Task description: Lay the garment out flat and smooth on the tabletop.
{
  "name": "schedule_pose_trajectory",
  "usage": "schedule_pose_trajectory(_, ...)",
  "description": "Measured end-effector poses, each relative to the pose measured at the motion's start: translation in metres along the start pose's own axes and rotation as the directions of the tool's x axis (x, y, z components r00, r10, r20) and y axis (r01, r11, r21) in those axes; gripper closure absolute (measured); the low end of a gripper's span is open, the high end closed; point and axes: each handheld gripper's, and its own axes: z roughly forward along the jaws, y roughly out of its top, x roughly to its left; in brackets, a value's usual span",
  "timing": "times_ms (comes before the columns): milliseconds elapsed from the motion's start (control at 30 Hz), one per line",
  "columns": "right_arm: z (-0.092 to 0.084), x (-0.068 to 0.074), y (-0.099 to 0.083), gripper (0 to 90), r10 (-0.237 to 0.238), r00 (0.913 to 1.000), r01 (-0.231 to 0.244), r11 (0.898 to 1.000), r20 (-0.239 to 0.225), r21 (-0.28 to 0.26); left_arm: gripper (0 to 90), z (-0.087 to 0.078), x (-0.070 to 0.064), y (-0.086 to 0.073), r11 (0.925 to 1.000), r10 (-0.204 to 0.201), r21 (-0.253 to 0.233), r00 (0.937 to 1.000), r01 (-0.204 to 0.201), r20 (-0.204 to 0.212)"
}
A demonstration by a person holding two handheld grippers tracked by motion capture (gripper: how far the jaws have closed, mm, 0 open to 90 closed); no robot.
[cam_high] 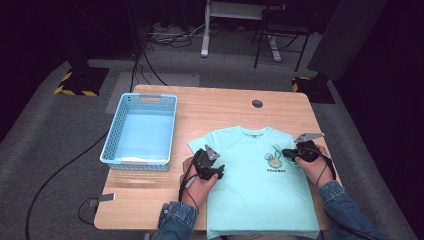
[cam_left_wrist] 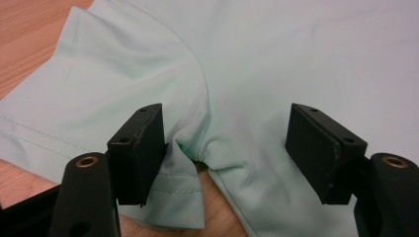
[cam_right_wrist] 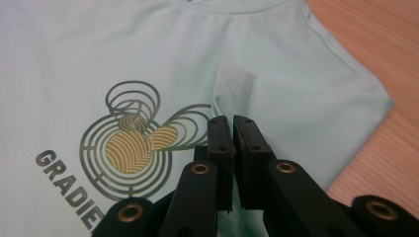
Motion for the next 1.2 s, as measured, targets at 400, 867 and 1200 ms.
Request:
schedule_pose_trajectory(400,-0.056,-0.029,-0.031,81.9,0.122,0.9681,-0.102,0.990,0.219,-0.101,31.3,0.000,0.000,0.000,1.0000,0.002,0.001,1.0000,-0.002,-0.001)
schedule_pose_trajectory(867,-0.092,-0.015,-0.054,38.9,0.173,0.9694,-0.136,0.969,0.174,-0.205,25.9,0.000,-0.005,0.003,0.9994,-0.025,-0.023,0.9990,0.026,0.038)
schedule_pose_trajectory(1200,-0.077,0.024,-0.057,31.4,0.068,0.9959,-0.058,0.986,0.061,-0.159,25.2,-0.014,-0.027,0.008,0.9981,0.046,-0.042,0.9980,-0.044,0.043)
